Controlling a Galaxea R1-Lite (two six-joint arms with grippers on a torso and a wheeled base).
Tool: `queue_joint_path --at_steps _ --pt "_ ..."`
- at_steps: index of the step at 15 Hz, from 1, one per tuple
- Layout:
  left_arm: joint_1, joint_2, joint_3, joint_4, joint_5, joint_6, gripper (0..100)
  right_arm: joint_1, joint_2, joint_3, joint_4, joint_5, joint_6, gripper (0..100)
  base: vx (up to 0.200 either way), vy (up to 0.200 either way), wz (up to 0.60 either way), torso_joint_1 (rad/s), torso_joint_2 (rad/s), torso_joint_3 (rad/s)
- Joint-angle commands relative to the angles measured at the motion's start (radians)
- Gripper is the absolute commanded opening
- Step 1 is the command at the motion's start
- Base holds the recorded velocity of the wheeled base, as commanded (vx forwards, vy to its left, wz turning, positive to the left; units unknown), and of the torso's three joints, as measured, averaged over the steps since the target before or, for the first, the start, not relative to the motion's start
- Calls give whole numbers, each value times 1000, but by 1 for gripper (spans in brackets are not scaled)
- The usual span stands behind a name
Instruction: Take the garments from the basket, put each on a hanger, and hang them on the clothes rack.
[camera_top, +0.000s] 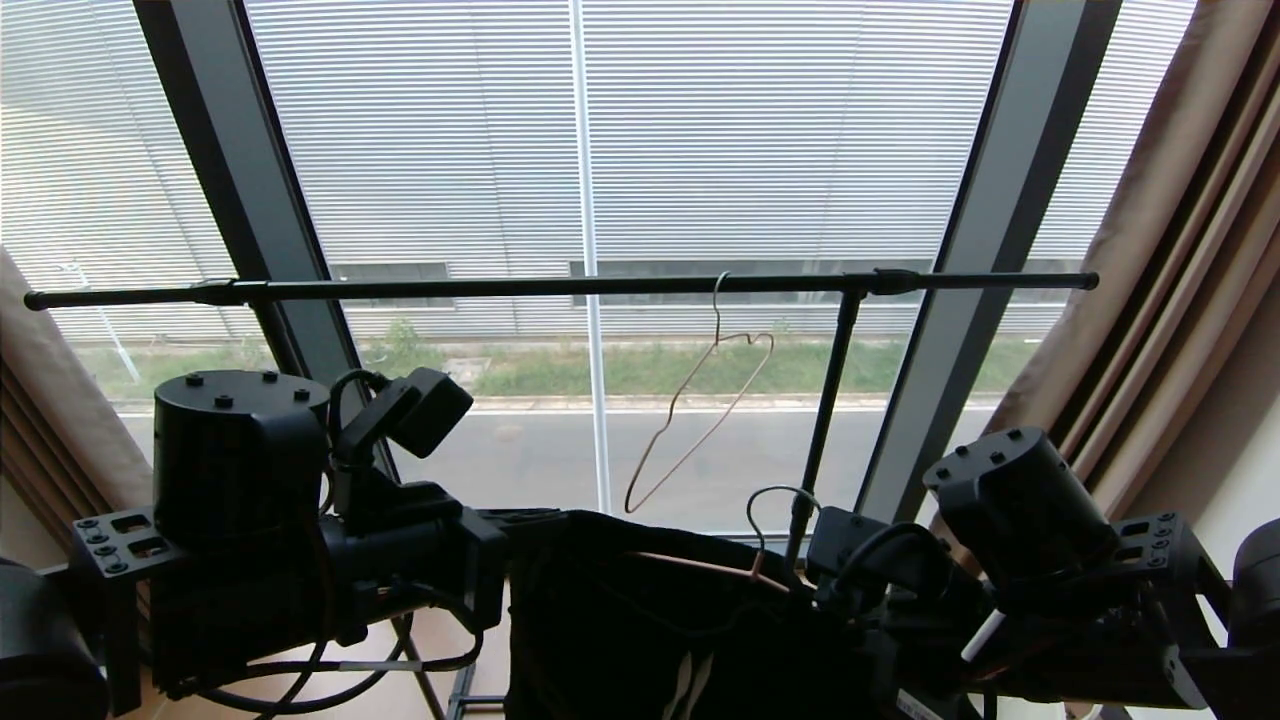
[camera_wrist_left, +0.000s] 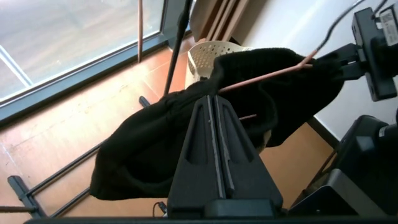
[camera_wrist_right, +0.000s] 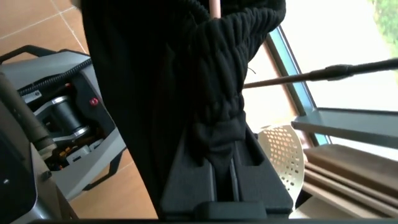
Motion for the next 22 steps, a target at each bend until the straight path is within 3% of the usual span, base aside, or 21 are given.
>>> queue_joint_path --at_steps 1,7,8,11,19,22 --pt "-40 -3 -48 32 19 0 0 0 2 -3 -6 -10 7 0 0 0 0 0 0 0" --pt "-112 -1 -111 116 62 0 0 0 -6 11 -106 1 65 0 0 0 0 0 0 0" --pt "-124 -1 -114 116 67 0 0 0 4 37 -198 24 79 0 0 0 0 0 0 0" --pt "-129 3 -109 116 67 0 0 -3 16 86 -322 125 91 0 0 0 0 0 0 0" --pt "-175 3 -14 113 64 7 0 -75 17 144 -461 314 99 0 0 0 0 0 0 0" --pt "-185 8 -3 113 64 27 0 -75 17 152 -474 320 105 0 0 0 0 0 0 0"
